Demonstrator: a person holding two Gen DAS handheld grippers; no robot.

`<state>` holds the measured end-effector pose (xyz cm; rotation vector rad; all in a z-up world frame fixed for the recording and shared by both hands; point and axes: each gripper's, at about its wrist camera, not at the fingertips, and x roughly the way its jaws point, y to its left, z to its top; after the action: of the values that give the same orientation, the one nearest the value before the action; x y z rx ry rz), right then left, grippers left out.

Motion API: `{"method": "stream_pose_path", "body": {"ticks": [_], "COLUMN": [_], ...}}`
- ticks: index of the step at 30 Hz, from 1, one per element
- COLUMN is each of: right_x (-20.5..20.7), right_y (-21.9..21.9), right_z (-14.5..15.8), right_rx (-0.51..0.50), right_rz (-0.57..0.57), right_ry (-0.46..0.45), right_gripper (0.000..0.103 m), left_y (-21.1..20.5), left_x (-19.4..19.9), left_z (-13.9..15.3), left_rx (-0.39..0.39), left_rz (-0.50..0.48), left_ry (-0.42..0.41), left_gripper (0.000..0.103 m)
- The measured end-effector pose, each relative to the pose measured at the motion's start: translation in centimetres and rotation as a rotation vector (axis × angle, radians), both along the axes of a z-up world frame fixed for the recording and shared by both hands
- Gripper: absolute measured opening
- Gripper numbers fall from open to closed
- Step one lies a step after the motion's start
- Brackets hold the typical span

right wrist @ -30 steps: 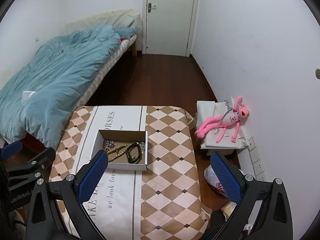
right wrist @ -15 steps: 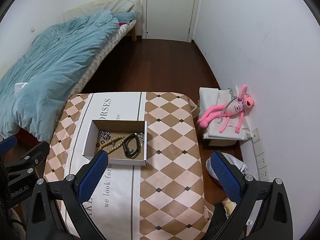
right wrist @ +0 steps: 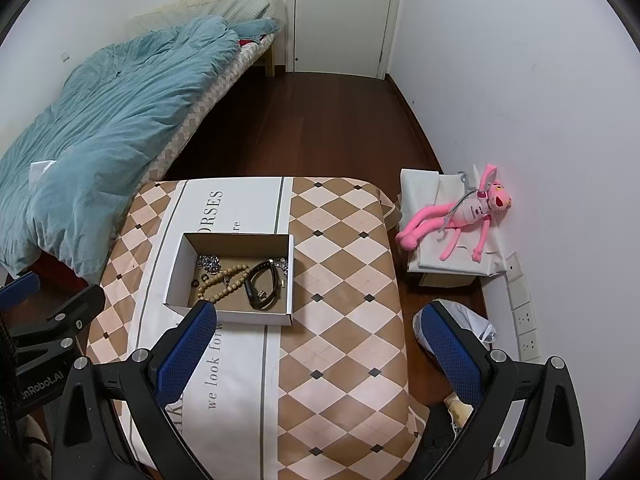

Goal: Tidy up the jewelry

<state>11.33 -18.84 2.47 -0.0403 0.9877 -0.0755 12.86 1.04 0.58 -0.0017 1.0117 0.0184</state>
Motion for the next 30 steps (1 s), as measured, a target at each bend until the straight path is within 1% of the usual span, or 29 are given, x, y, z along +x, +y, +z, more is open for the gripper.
{"method": "stream_pose_path", "body": {"ticks": [19,30], "right_x": [-0.2,-0.23], "right_y": [0.24,0.27], "right_z": [-0.39,-0.46], "right_rx": [0.002,0.005], "right_rz": [0.002,0.003], "right_ry": [0.008,0.01], "right_gripper": [0.103,0.103], "left_y": [0.4,0.59], "left_x": [-0.47,-0.54], "left_z": [-0.32,0.4], "left_rx": [-0.004,0.002], "left_rz": [-0.007,-0.003], "left_ry": [-0.003,-0.015], "left_gripper": [0.1,0.1]}}
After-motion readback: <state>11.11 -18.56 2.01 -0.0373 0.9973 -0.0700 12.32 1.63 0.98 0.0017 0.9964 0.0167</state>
